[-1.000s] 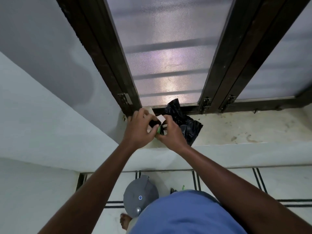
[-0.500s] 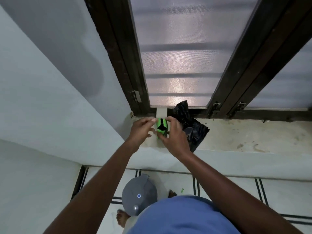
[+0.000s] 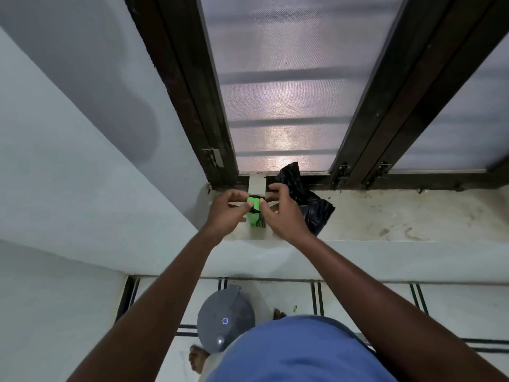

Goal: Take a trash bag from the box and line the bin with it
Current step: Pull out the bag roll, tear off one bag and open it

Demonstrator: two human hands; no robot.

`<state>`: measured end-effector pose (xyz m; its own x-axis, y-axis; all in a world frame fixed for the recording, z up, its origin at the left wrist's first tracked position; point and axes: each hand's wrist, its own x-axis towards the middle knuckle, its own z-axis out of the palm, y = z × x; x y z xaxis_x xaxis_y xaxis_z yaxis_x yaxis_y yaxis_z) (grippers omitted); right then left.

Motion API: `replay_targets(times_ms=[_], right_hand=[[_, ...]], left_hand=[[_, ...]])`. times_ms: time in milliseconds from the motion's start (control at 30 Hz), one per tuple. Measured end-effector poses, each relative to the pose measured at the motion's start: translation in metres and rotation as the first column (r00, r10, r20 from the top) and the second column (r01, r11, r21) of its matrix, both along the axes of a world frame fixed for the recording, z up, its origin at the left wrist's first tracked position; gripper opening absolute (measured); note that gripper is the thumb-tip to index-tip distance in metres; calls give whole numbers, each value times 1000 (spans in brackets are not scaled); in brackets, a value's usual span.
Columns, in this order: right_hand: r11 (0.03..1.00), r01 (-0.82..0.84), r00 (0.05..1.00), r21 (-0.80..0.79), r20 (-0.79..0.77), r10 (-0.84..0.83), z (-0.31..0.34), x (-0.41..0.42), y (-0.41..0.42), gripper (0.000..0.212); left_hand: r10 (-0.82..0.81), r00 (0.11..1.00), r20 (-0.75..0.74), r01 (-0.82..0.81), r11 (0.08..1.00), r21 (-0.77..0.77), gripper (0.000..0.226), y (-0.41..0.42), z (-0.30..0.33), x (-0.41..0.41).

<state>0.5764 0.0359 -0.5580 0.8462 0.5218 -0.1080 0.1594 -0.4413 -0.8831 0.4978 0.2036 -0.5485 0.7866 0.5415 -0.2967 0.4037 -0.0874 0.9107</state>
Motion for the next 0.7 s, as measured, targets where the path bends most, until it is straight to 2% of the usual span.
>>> replay_targets(times_ms=[100, 267, 467, 567, 633, 700], right_hand=[[999, -46, 997, -6, -61, 45, 4, 13, 2, 72], [993, -108, 994, 56, 5, 108, 10, 21, 7, 37], [994, -90, 995, 62, 59, 86, 4, 21, 1, 23], [988, -156, 982, 5, 112, 154, 1, 27, -2, 28], [980, -196, 972, -30, 124, 198, 4, 31, -2, 29], [967, -242, 960, -84, 121, 251, 10, 36, -1, 29]], left_hand=[[-12, 1000, 20, 13, 998, -61, 26, 3, -5, -2], [45, 999, 30, -42, 996, -75, 26, 6, -11, -4], [4, 998, 59, 3, 992, -123, 29, 4, -3, -5], [44, 996, 74, -29, 980, -195, 28, 1, -4, -7], [51, 996, 68, -41, 989, -143, 32, -5, -3, -9], [-4, 999, 47, 4, 1000, 4, 35, -14, -9, -13]])
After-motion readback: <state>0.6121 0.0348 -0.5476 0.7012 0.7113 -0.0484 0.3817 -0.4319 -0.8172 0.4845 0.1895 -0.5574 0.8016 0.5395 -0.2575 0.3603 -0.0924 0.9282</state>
